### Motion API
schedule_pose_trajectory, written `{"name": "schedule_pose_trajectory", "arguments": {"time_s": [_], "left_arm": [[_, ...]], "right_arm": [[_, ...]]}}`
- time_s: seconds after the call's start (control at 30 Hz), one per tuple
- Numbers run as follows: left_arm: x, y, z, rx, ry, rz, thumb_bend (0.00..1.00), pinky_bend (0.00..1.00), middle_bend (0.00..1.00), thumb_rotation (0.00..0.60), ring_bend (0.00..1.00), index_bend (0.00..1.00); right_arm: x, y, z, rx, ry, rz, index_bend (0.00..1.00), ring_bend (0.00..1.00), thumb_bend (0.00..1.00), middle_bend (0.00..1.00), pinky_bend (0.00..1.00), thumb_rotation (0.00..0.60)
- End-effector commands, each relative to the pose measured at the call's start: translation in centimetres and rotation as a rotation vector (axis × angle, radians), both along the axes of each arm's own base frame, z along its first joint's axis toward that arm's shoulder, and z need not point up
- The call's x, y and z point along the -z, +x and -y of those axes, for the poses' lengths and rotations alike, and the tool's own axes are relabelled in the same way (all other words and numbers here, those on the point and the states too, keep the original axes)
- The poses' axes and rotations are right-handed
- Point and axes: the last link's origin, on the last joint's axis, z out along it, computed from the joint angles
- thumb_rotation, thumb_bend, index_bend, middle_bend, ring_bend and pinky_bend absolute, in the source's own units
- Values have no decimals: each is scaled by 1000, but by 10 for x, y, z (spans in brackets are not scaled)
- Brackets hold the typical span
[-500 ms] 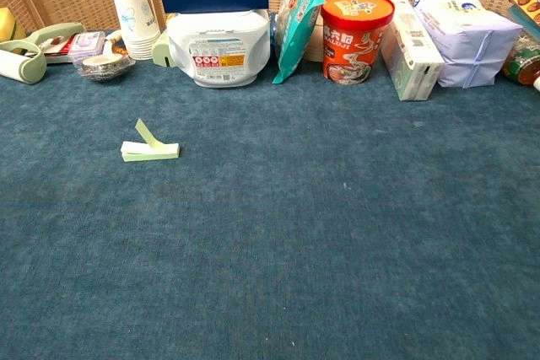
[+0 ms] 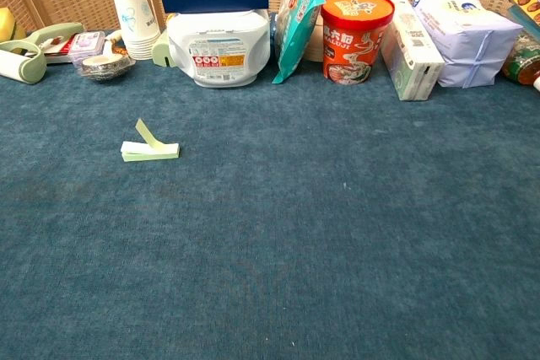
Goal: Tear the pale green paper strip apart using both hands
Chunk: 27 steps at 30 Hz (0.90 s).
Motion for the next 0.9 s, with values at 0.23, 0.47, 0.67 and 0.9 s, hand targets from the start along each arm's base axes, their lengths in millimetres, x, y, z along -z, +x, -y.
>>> {"name": "schedule_pose_trajectory", "arguments": {"time_s": [0.23, 0.47, 0.67, 0.9], "left_arm": [[-3, 2, -4, 7, -3, -1, 141, 293, 297, 600, 284, 200], [-3, 5, -15, 32, -29, -12, 141, 293, 296, 600, 289, 200], [-3, 7, -34, 52, -68, -49, 141, 319, 316, 600, 356, 200], [2, 13, -82, 108, -114, -90, 142, 521, 537, 600, 559, 220]], "right_arm": [[1, -2, 1, 3, -2, 4, 20, 179, 464, 278, 139, 490], [1, -3, -1, 7, -5, 3, 20, 179, 464, 278, 139, 491], [0, -5, -2, 18, 1, -1, 20, 179, 464, 278, 139, 489], [1, -1, 0, 12, 3, -7, 20, 179, 464, 278, 140, 490]]}}
